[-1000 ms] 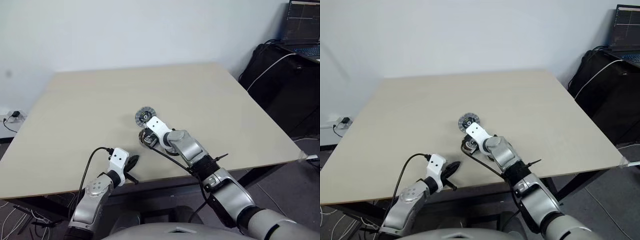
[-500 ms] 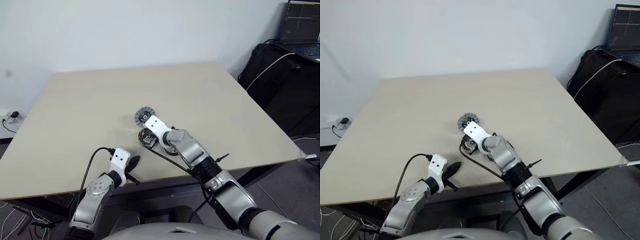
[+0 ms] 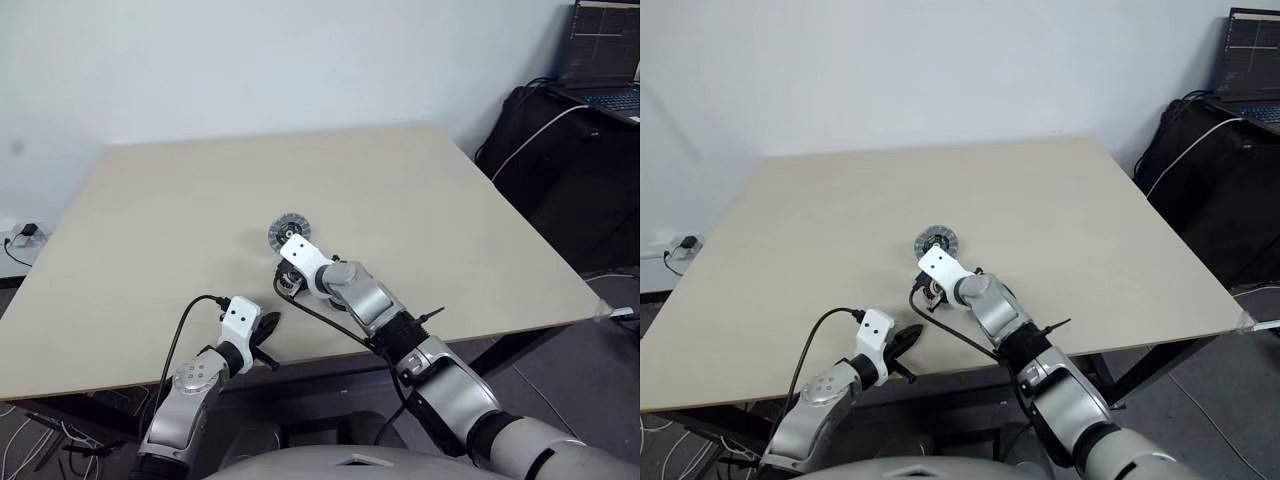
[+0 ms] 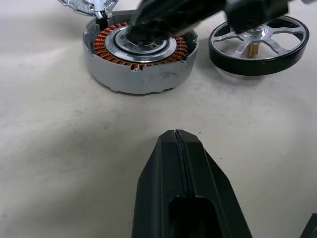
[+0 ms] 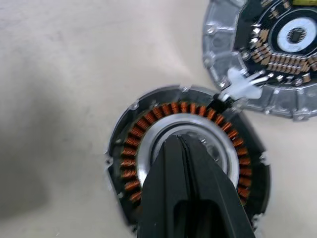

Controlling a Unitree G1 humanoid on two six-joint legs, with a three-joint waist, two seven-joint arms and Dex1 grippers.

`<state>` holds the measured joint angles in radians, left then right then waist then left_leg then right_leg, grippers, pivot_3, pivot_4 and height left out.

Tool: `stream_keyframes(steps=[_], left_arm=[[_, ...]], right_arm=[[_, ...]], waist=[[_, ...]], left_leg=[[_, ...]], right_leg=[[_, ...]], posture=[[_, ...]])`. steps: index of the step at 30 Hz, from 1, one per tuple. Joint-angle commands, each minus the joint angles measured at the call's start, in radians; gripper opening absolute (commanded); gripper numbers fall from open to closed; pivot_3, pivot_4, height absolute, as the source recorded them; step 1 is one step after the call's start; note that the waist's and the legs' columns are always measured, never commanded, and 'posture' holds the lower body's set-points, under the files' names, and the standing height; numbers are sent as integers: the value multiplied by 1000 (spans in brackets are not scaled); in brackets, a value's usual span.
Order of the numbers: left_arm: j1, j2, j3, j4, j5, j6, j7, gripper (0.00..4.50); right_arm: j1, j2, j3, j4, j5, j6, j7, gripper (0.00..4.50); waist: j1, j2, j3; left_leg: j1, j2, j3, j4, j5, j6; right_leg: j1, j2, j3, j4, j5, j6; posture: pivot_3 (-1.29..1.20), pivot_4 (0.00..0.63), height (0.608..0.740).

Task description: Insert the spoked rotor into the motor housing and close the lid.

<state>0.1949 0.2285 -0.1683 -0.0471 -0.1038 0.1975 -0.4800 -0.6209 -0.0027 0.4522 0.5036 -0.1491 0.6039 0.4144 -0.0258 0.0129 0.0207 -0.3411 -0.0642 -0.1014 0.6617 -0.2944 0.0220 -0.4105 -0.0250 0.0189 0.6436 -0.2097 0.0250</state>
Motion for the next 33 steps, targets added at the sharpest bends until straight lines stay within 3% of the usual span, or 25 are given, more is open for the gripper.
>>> stream_keyframes(steps=[1,13,21,28,31,33], left_arm=[[-6,-4,5,-29,-12,-1,3,0],[-26,3,1,-18,-14,4,-9,0],[-33,3,-2,-14,-12,6,-12,0],[-18,8,-2,-35,-13,11,-9,0],[-15,15,-2,-38,-16,17,-13,0],[-19,18,-4,-34,-17,20,-19,0]], right_arm=[[-21,-15,-27,-16,-4,-17,5,6],[51,-83,-14,-209,0,68,71,6],[63,-82,-22,-229,-6,41,42,6],[203,-94,-162,-448,89,24,17,6],[293,-147,-247,-591,120,74,8,589],[352,-180,-312,-676,145,118,1,1230]], waist=[[0,0,0],[0,1,1],[0,1,1],[6,1,2],[13,0,2],[16,0,2]], left_leg=[[0,0,0,0,0,0],[0,0,0,-1,0,0],[0,0,0,-1,0,0],[-1,0,-1,-1,0,0],[-2,0,-1,-1,0,0],[-2,0,-1,-1,0,0]], right_leg=[[0,0,0,0,0,0],[0,0,0,0,-1,0],[0,0,0,0,-1,0],[0,0,0,-1,-1,0],[0,-1,0,-2,-1,0],[0,-1,-1,-2,-1,1]], posture=[[0,0,740],[0,0,740],[0,0,740],[0,0,740],[0,0,740],[0,0,740]])
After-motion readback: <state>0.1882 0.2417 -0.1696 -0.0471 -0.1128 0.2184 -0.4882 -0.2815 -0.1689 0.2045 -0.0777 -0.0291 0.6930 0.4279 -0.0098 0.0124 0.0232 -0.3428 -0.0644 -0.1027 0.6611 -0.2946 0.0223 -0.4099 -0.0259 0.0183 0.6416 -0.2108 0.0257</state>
